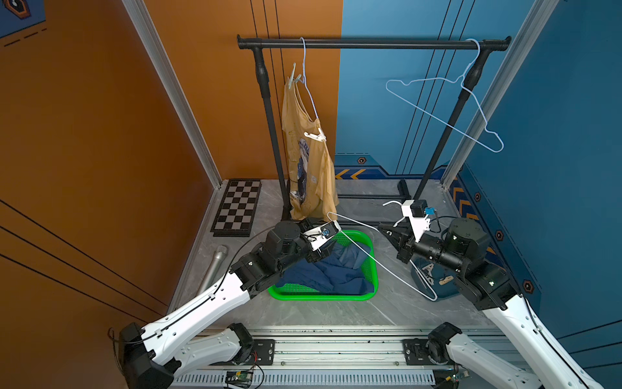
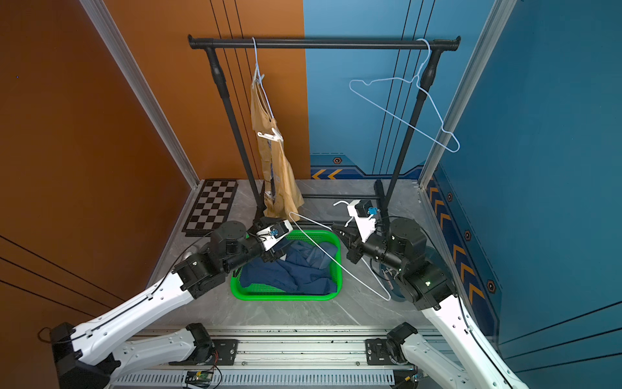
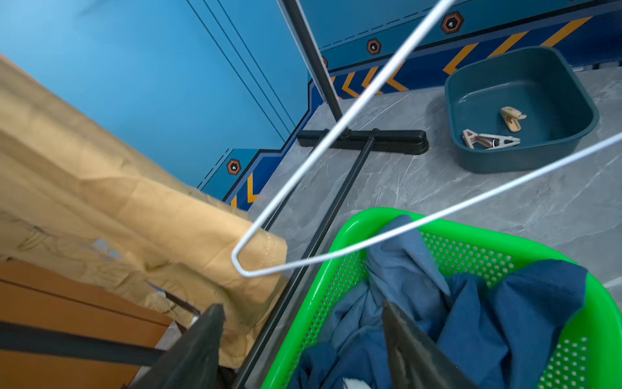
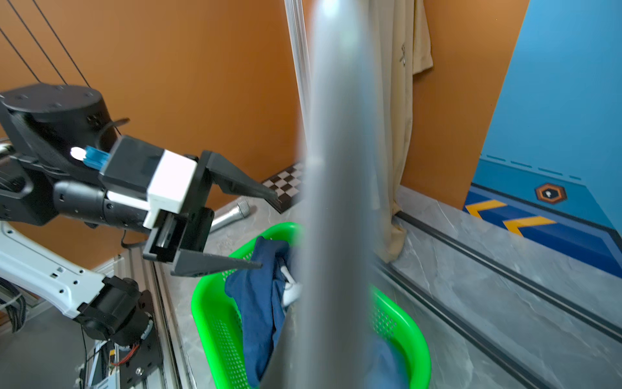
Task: Remove the clothespins securing t-shirts to the hanger
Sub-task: Place the hanger on the clothes rail.
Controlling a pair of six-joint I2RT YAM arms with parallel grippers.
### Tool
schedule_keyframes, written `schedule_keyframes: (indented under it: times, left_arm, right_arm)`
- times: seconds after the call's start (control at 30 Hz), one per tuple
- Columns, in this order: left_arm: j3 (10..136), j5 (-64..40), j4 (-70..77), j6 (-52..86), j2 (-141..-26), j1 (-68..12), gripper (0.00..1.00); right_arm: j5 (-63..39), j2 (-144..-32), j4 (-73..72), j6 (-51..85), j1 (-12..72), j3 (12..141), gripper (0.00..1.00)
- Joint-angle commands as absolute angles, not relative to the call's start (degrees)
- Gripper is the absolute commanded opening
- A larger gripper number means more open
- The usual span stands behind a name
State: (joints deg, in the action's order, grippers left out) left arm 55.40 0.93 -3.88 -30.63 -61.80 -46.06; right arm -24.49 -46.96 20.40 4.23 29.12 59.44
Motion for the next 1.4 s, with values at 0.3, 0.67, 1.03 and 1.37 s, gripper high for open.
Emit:
schedule_keyframes:
  times: [0.3,0.67,1.03,1.37]
  left_arm:
    - [64.85,-11.32,6.5,-39.31,-77.05,-46.11,0.51]
    - [70.01,-15.91,7.28,-42.62,-85.23,-47.52,0.46]
    - [70.31,-17.57,7.29,-42.64,-85.9,-48.33,0.47]
    - [73.04,-19.21,7.28,-42.11,-89.3,-50.13,0.38]
  right_arm:
    - [-10.56,-48.3,36.76,2.54,31.95,66.18,0.0]
    - [-8.3,-48.69,39.57,1.64,32.43,67.2,0.0]
    - [-4.95,-50.51,42.42,-1.05,32.45,69.7,0.0]
    - [-6.31,-52.14,39.75,-0.78,34.76,70.18,0.0]
